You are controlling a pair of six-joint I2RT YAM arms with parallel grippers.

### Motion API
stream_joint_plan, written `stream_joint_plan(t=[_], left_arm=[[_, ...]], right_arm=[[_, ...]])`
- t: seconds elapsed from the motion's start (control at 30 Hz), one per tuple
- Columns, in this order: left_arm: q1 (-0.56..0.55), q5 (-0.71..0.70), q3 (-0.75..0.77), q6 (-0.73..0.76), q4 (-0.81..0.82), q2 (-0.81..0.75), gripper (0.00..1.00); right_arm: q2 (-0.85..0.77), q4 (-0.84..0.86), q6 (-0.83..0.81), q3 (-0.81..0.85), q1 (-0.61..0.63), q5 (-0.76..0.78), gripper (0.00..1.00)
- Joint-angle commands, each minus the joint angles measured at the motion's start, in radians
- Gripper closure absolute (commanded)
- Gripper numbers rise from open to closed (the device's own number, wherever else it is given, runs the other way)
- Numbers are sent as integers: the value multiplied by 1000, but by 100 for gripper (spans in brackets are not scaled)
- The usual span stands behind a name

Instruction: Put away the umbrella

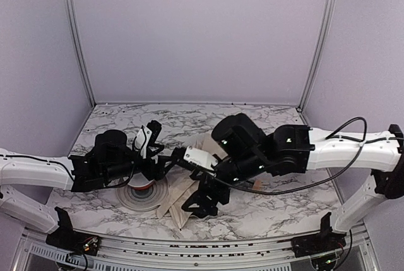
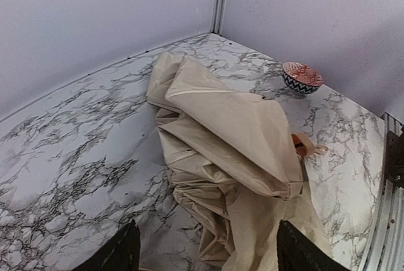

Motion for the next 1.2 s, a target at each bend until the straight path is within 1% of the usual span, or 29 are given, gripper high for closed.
stream_joint_plan(t=[0.0, 0.07, 0.13, 0.2, 0.27, 0.37, 0.43, 0.47, 0.53, 0.57, 0.67, 0.7, 0.73, 0.77, 0.8, 0.87, 0.9, 0.93, 1.0, 1.07, 1.13, 1.17], left_arm=[[-46, 140, 0, -6, -31, -17, 25], [-55, 175, 12, 2, -39, 13, 23], [-56, 166, 27, 8, -51, 54, 19], [-50, 177, 39, 20, -53, 94, 15], [-46, 207, 62, 40, -57, 137, 14], [-46, 272, 93, 82, -59, 202, 14], [-45, 286, 121, 105, -60, 254, 15], [-45, 289, 133, 113, -60, 271, 17], [-44, 310, 138, 126, -60, 296, 24], [-42, 326, 138, 134, -60, 301, 30], [-40, 393, 137, 153, -62, 290, 62], [-41, 415, 126, 157, -62, 281, 69], [-41, 438, 113, 158, -62, 274, 73], [-41, 454, 104, 156, -62, 271, 79], [-41, 466, 98, 150, -62, 269, 85], [-41, 491, 89, 131, -61, 268, 92], [-40, 507, 86, 125, -58, 272, 95], [-41, 515, 86, 118, -57, 279, 97], [-41, 499, 86, 112, -57, 292, 100], [-41, 488, 78, 117, -56, 293, 100], [-41, 493, 80, 119, -56, 289, 100], [-41, 502, 82, 119, -56, 286, 100]], right_arm=[[-164, -28, 111, -117, -163, 195, 1], [-210, -54, 122, -186, -255, 250, 2], [-220, -69, 108, -240, -337, 277, 2], [-200, -70, 88, -273, -411, 289, 3], [-162, -57, 55, -296, -478, 291, 2], [-90, -7, 7, -328, -542, 246, 2], [-42, 26, -26, -335, -555, 233, 2], [-16, 41, -52, -333, -556, 229, 2], [42, 64, -83, -325, -558, 235, 2], [73, 69, -99, -318, -558, 238, 3], [152, 89, -133, -302, -559, 255, 4], [177, 100, -134, -296, -562, 257, 5], [203, 106, -134, -291, -563, 251, 7], [228, 111, -134, -284, -564, 245, 9], [254, 114, -134, -279, -564, 236, 14], [299, 114, -132, -274, -564, 221, 32], [313, 115, -128, -278, -563, 220, 46], [319, 121, -126, -287, -563, 215, 52], [311, 136, -126, -317, -564, 208, 60], [282, 151, -132, -342, -564, 202, 67], [252, 162, -147, -357, -564, 203, 77], [238, 168, -152, -362, -564, 209, 84]])
